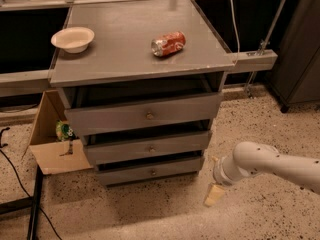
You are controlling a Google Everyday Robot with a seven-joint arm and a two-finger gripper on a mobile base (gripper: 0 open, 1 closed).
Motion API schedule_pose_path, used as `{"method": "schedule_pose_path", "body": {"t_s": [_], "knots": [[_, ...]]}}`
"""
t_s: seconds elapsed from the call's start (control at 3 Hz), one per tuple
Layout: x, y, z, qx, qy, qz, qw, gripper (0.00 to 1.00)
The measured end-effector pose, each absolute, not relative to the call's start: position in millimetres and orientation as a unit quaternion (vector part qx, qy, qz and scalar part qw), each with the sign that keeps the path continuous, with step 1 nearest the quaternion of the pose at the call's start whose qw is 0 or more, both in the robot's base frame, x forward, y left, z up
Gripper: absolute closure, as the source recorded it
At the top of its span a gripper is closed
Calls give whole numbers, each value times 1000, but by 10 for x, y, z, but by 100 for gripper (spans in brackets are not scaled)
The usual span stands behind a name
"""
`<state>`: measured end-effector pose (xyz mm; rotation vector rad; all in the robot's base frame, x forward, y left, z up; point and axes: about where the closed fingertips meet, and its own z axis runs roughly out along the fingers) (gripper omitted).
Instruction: Open bottom drawer
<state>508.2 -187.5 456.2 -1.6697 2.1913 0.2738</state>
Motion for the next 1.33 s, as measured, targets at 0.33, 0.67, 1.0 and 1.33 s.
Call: {"method": "schedule_pose_path", "body": {"t_s": [0.33, 0.67, 1.0, 1.33], "knots": [[5171, -1848, 4277, -598, 769, 100, 202, 0], [5340, -1699, 3577, -607, 753, 136, 215, 0], [5494, -1564, 3114, -610, 744, 163, 216, 0], [5859, -1398, 2648, -617, 728, 192, 229, 0]]}}
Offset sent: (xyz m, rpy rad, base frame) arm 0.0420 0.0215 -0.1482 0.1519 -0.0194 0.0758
